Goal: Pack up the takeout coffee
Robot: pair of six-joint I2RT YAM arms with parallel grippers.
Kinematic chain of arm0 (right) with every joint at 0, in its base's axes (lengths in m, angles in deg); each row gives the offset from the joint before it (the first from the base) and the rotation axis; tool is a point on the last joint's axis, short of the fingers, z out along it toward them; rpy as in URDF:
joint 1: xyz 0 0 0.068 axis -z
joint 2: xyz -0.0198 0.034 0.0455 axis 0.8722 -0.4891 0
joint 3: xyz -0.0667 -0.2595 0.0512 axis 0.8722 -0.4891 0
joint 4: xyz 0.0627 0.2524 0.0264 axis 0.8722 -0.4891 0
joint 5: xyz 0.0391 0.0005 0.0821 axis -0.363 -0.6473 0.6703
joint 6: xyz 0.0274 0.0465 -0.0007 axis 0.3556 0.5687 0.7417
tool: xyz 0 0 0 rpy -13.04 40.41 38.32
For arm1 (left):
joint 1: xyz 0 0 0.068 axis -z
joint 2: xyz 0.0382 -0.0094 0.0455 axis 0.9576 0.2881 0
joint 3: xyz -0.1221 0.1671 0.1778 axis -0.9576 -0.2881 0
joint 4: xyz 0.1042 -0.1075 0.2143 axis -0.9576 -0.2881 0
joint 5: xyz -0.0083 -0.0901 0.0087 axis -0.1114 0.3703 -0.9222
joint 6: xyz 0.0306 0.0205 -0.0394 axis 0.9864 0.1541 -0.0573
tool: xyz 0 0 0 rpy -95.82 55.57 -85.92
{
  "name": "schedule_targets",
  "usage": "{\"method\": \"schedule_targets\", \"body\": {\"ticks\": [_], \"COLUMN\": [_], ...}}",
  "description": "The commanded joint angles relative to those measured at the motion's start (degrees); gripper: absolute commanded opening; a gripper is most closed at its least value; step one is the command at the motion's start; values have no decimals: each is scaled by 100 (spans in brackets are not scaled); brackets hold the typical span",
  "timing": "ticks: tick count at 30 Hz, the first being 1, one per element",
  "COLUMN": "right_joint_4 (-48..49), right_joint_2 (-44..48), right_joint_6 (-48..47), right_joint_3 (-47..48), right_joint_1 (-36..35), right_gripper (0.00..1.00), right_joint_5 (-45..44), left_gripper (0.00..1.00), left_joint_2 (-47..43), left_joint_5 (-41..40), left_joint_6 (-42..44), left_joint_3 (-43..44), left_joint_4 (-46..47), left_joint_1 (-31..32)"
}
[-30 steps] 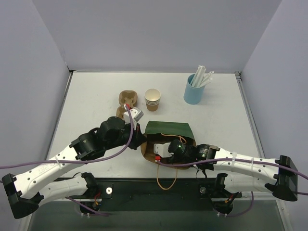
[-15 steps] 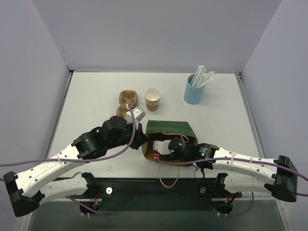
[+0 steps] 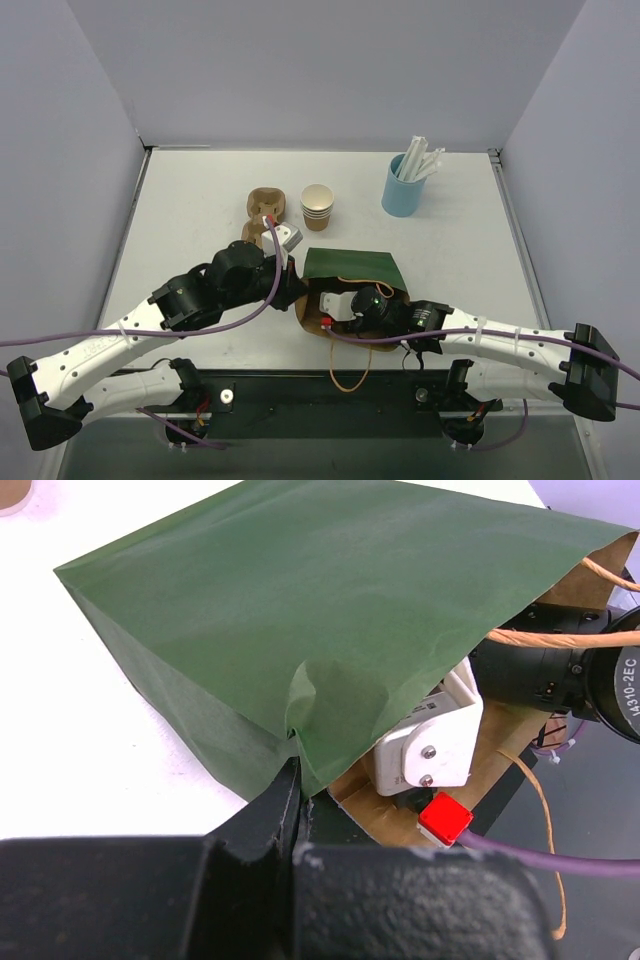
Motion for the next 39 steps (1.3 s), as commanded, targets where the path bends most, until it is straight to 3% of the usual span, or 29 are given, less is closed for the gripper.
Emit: {"method": "schedule_targets", "body": {"ticks": [1, 28, 39], "right_joint_4": [277, 576, 664], "right_joint_2": [52, -150, 43], "right_joint_6": [76, 130, 86], "right_joint_3": [-114, -378, -378], "right_joint_1": [90, 608, 661], "right_gripper": [42, 45, 68], "right_joint_5": [-115, 298, 342], "left_gripper": [0, 0, 0], "left_joint_2": [-33, 54, 204], "left_joint_5": [179, 162, 74], "left_joint_6": [8, -89, -98], "left_joint_3": [246, 272, 360], "left_joint_4": [201, 263, 307], "left_joint_1": [31, 48, 75]}}
